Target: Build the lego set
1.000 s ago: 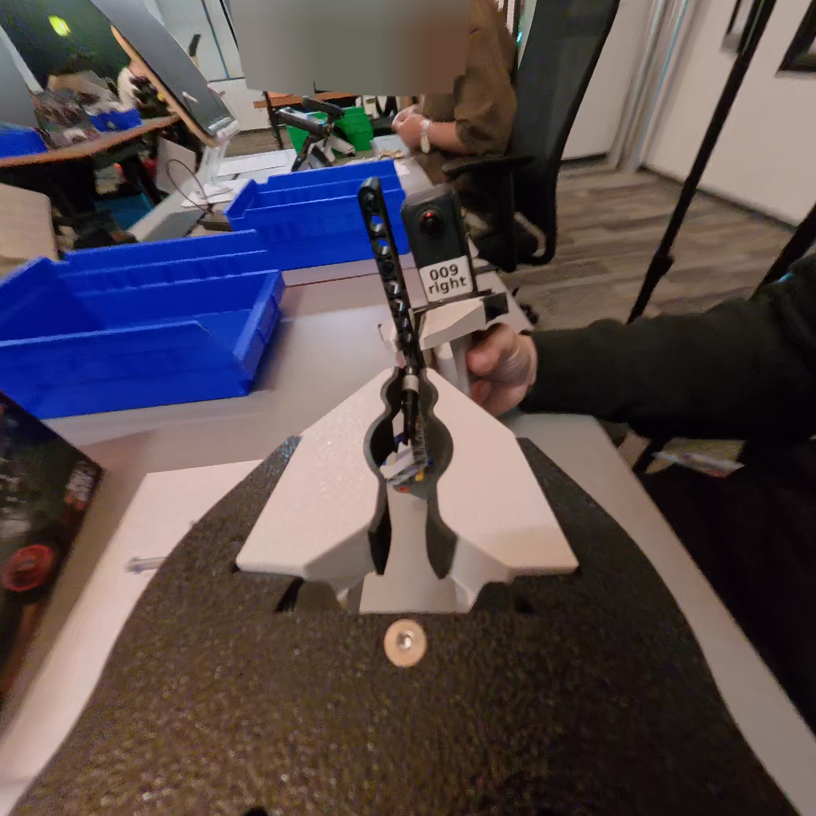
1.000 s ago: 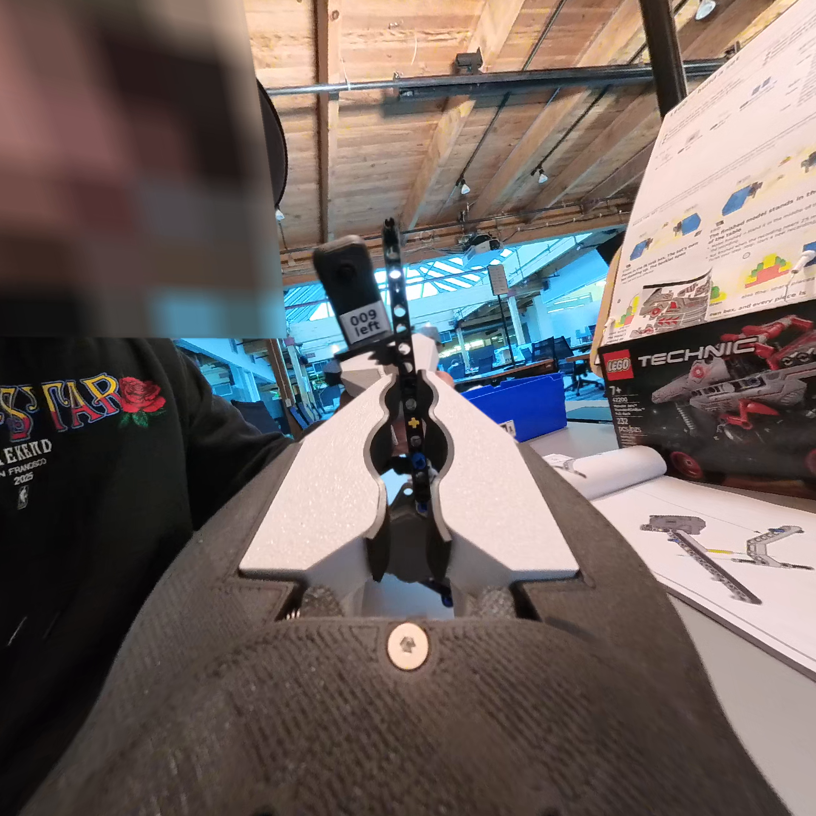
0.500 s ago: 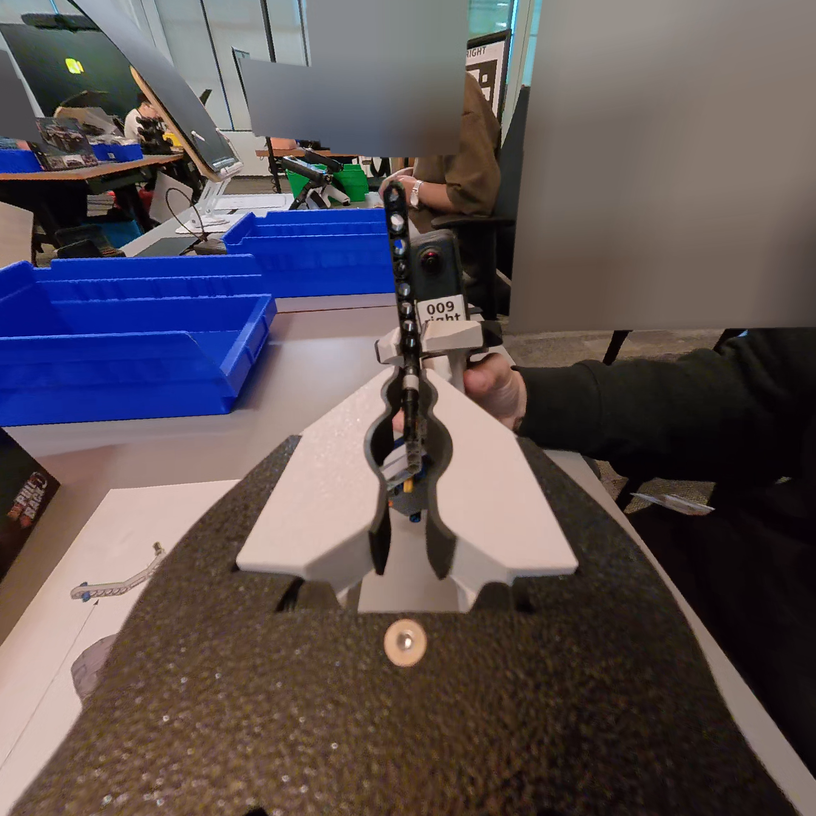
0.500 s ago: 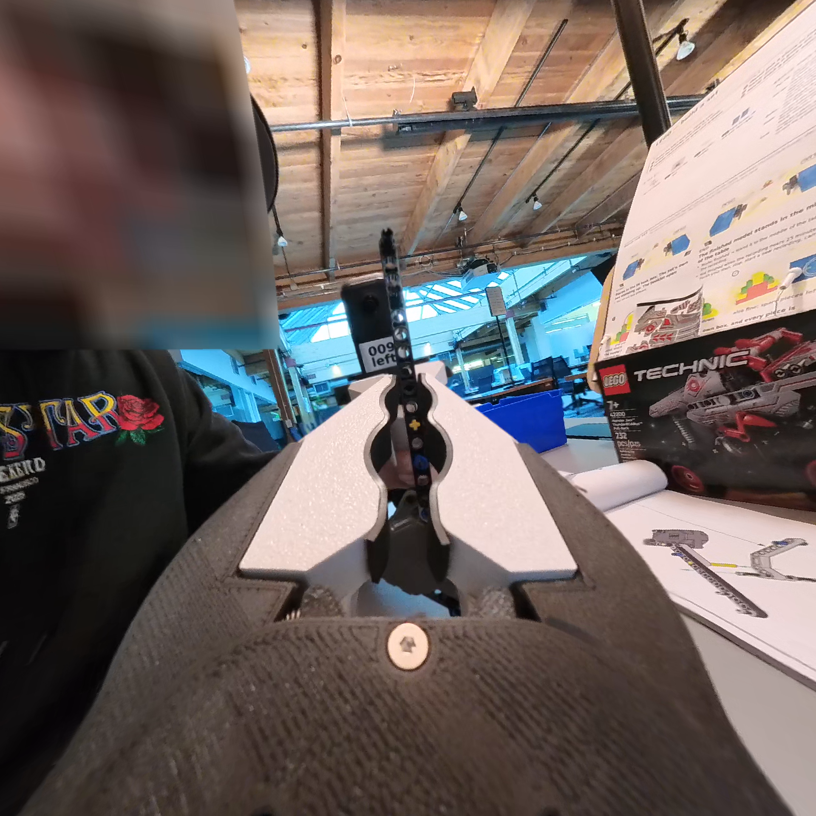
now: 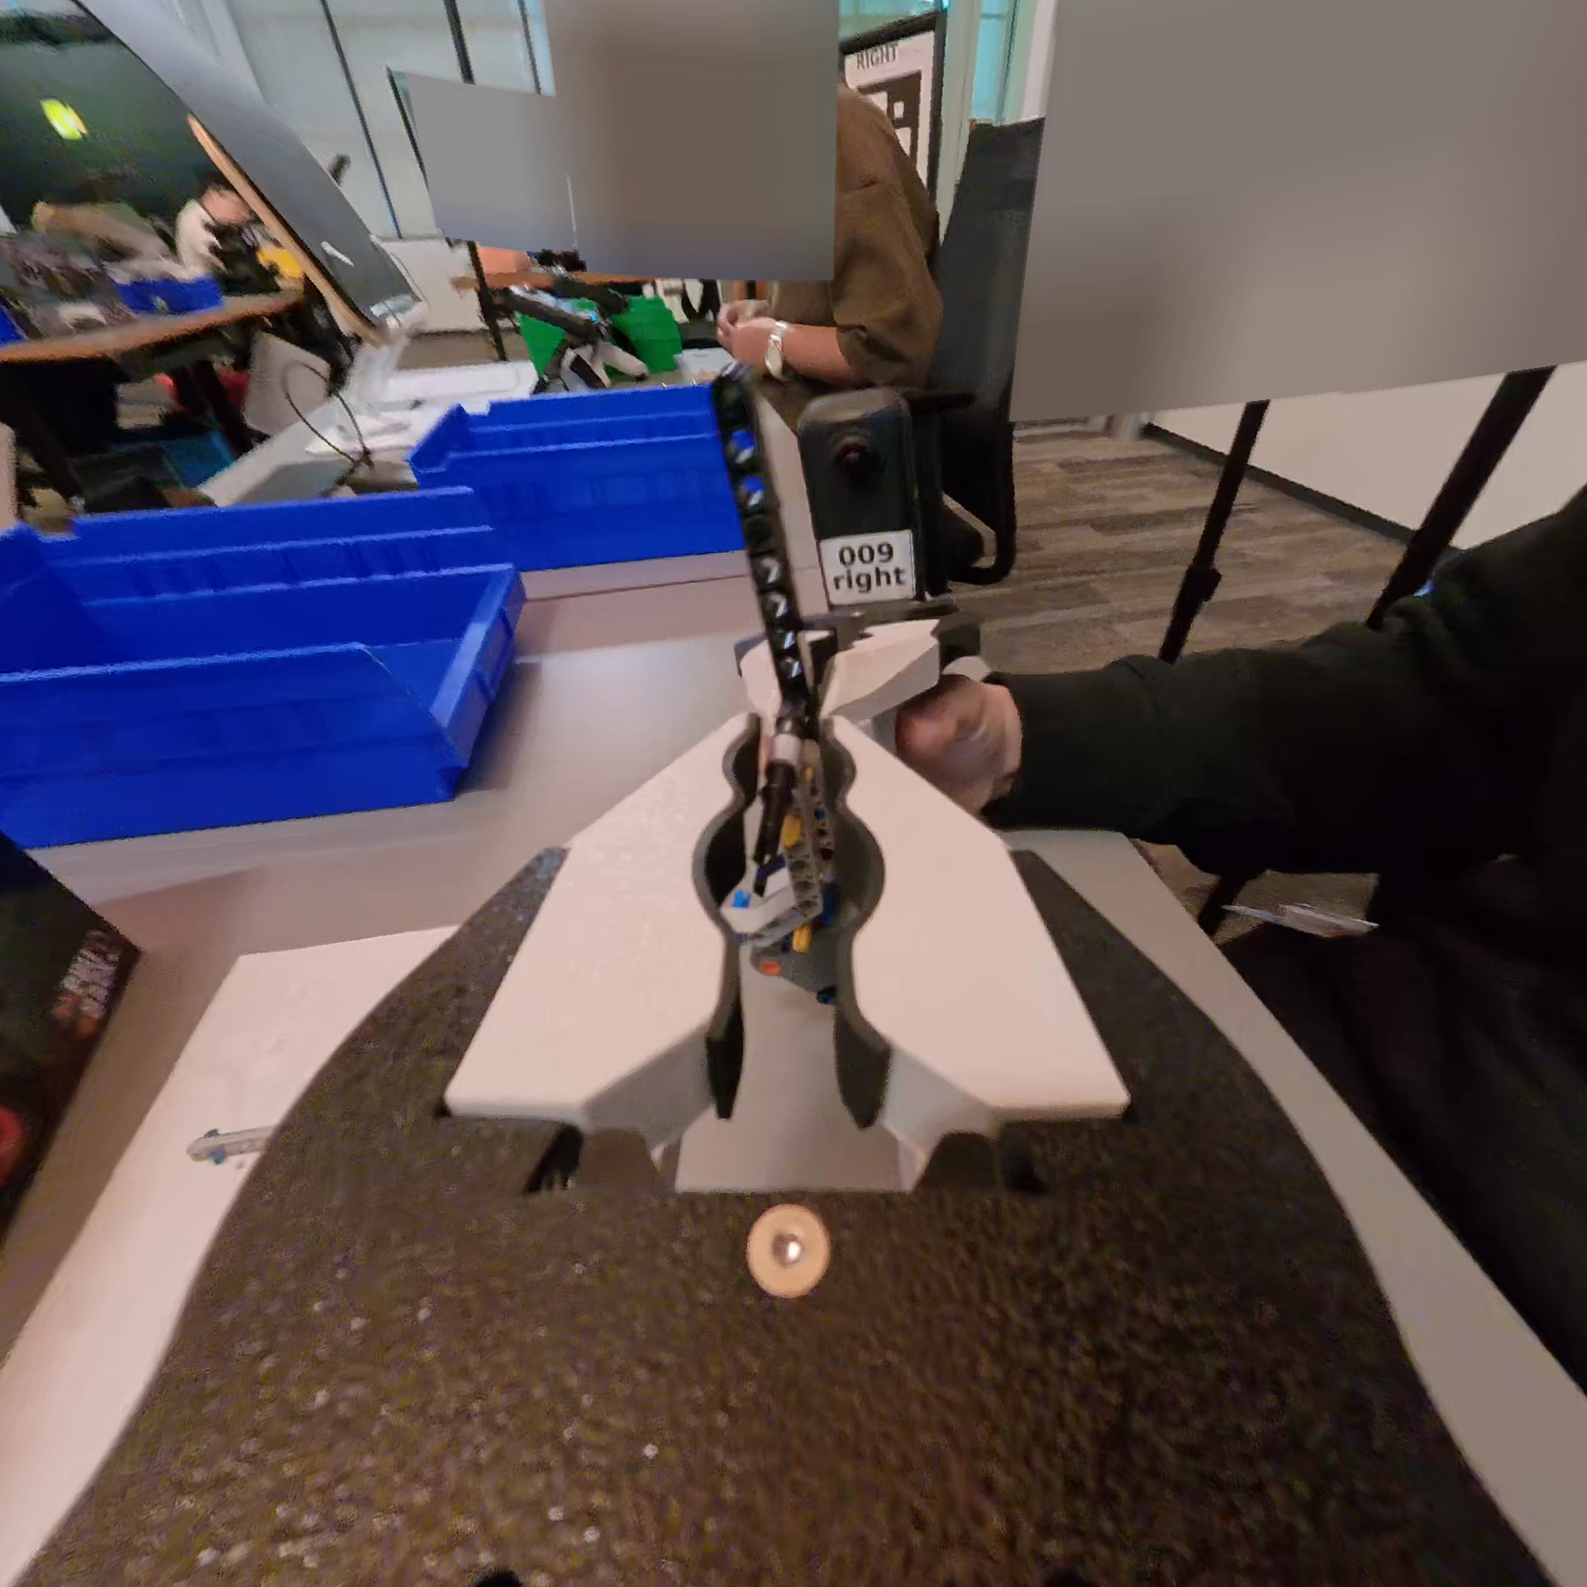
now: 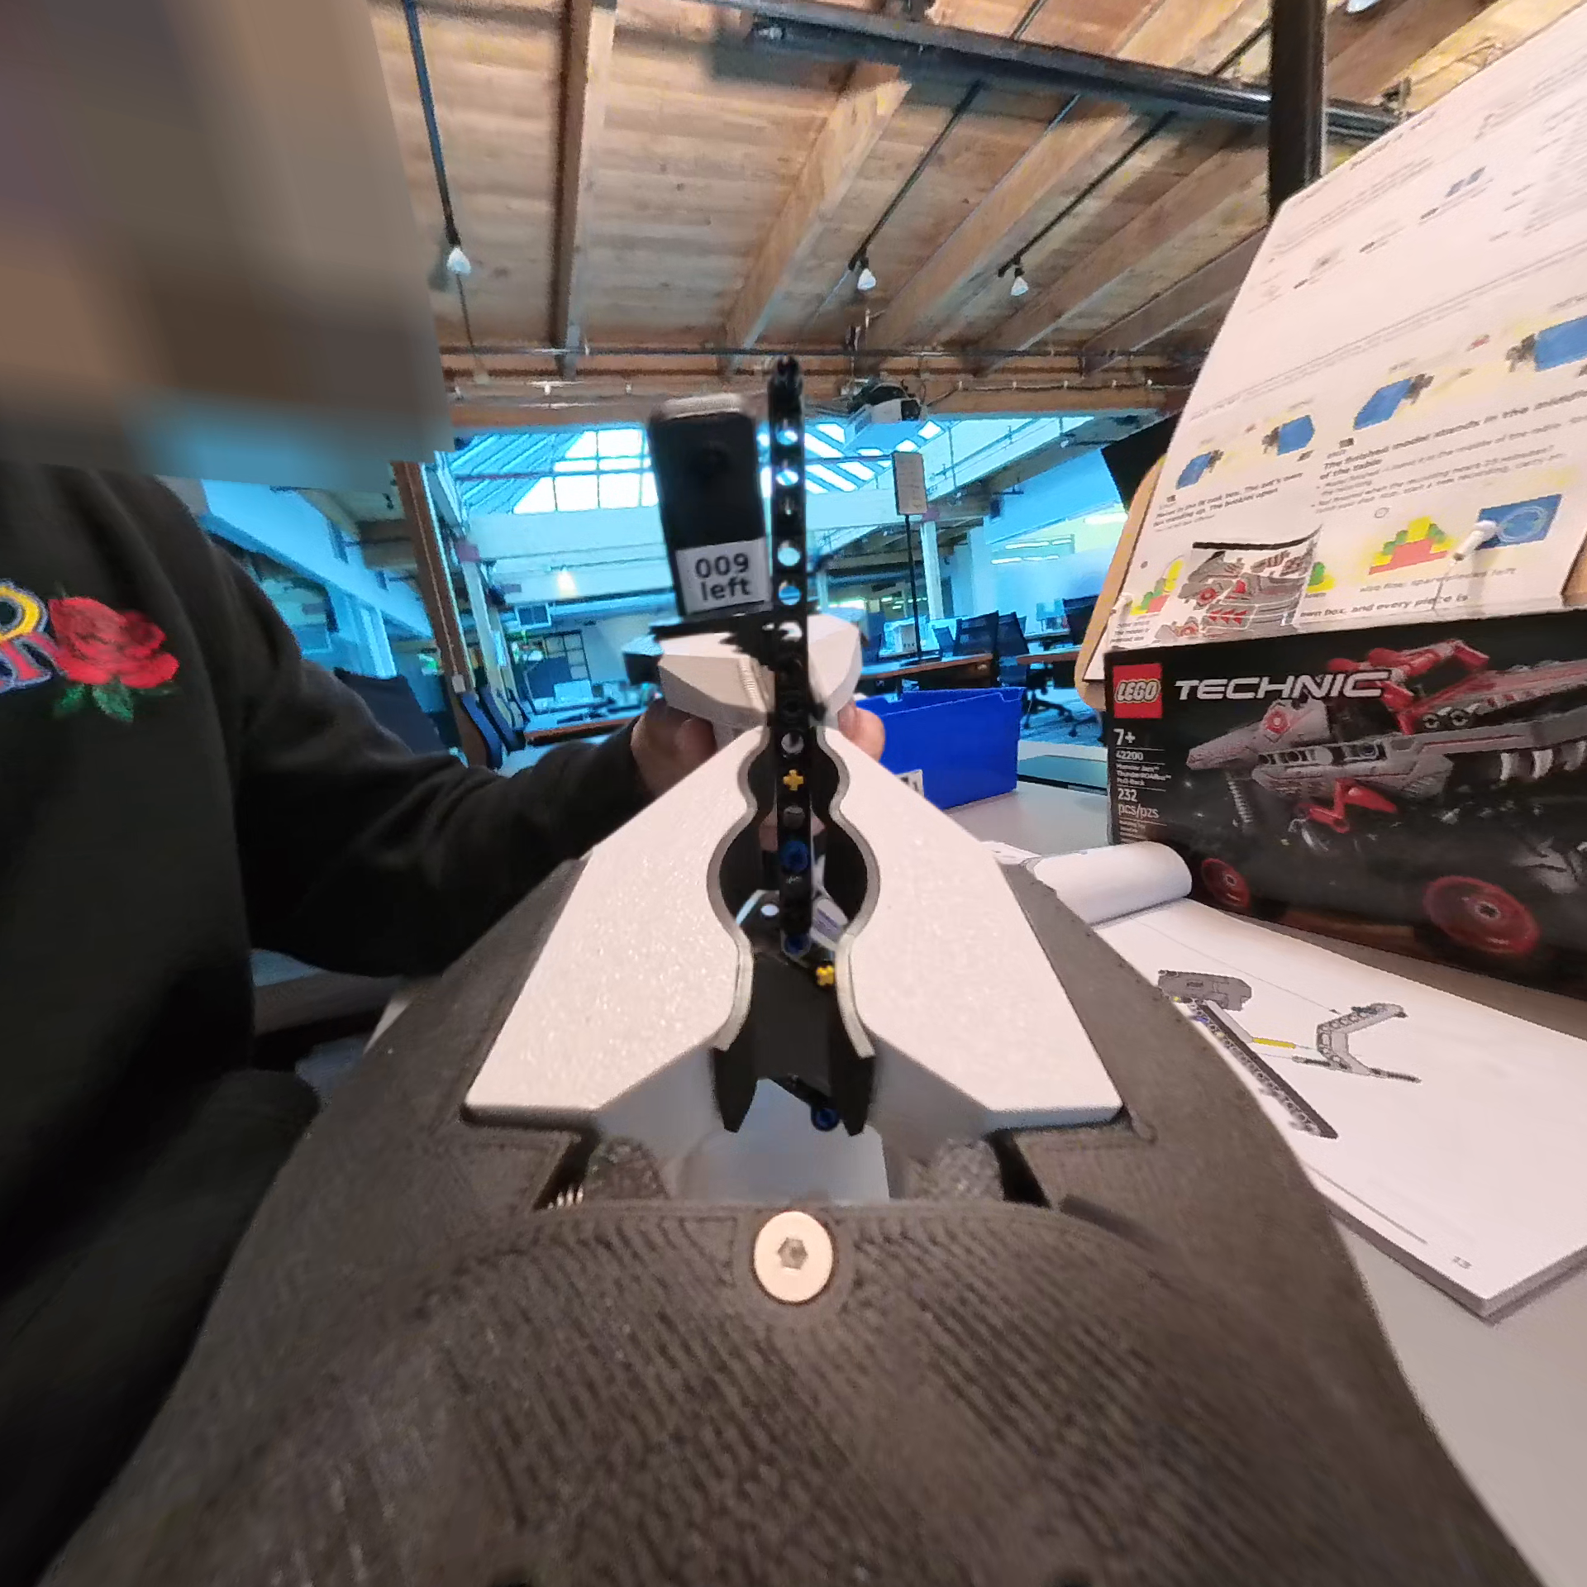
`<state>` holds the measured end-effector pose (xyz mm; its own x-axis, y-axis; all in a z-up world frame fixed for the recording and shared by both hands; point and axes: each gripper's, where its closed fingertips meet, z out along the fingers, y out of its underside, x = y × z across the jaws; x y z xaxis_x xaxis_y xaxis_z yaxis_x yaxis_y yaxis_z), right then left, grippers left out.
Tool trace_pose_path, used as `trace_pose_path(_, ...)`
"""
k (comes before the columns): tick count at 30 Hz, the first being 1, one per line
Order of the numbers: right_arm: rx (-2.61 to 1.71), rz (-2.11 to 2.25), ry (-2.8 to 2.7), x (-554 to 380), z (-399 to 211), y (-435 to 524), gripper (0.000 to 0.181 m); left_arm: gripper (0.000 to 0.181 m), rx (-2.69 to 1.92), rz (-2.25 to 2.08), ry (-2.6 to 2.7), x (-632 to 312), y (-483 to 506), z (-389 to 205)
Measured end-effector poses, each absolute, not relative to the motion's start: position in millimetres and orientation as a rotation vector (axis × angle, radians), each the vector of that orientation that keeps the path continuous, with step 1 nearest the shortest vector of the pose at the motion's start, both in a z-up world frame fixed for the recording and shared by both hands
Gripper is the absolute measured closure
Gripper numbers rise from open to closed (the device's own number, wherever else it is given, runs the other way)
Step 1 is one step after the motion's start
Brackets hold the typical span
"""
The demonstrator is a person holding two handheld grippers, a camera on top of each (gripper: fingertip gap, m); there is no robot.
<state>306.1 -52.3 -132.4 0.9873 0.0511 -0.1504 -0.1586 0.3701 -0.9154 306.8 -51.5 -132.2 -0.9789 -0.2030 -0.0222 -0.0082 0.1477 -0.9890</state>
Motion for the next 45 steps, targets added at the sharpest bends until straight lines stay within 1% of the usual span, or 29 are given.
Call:
trace_pose_path(1,-1.173,0.150,0.134,310,-133,-52,0.177,0.163,-0.200,-1.946,2.235,308,-49,-129)
trace_pose_path(2,-1.161,0.164,0.157,313,-132,-54,0.177,0.161,-0.196,-1.947,2.221,309,-46,-127)
trace_pose_path(9,-1.075,0.202,0.219,322,-125,-63,0.177,0.161,-0.248,-1.904,2.301,314,-39,-134)
trace_pose_path(10,-1.075,0.205,0.219,322,-125,-62,0.177,0.163,-0.260,-1.906,2.297,315,-40,-135)
trace_pose_path(12,-1.075,0.209,0.208,319,-125,-61,0.177,0.172,-0.286,-1.918,2.285,317,-42,-135)
trace_pose_path(13,-1.077,0.215,0.208,319,-125,-60,0.177,0.172,-0.292,-1.928,2.281,317,-42,-135)
trace_pose_path(18,-1.057,0.224,0.196,316,-122,-59,0.177,0.161,-0.286,-1.924,2.307,316,-40,-137)
trace_pose_path(19,-1.047,0.233,0.196,316,-121,-59,0.177,0.162,-0.281,-1.906,2.321,316,-41,-139)
trace_pose_path(21,-1.061,0.231,0.196,315,-123,-57,0.177,0.172,-0.258,-1.917,2.329,312,-42,-139)
trace_pose_path(25,-1.069,0.237,0.203,314,-125,-53,0.176,0.176,-0.273,-1.926,2.328,313,-44,-139)
trace_pose_path(39,-1.002,0.296,0.231,315,-120,-54,0.177,0.176,-0.288,-1.993,2.298,313,-46,-137)
trace_pose_path(45,-1.018,0.208,0.184,312,-118,-58,0.176,0.177,-0.228,-1.938,2.320,309,-46,-138)
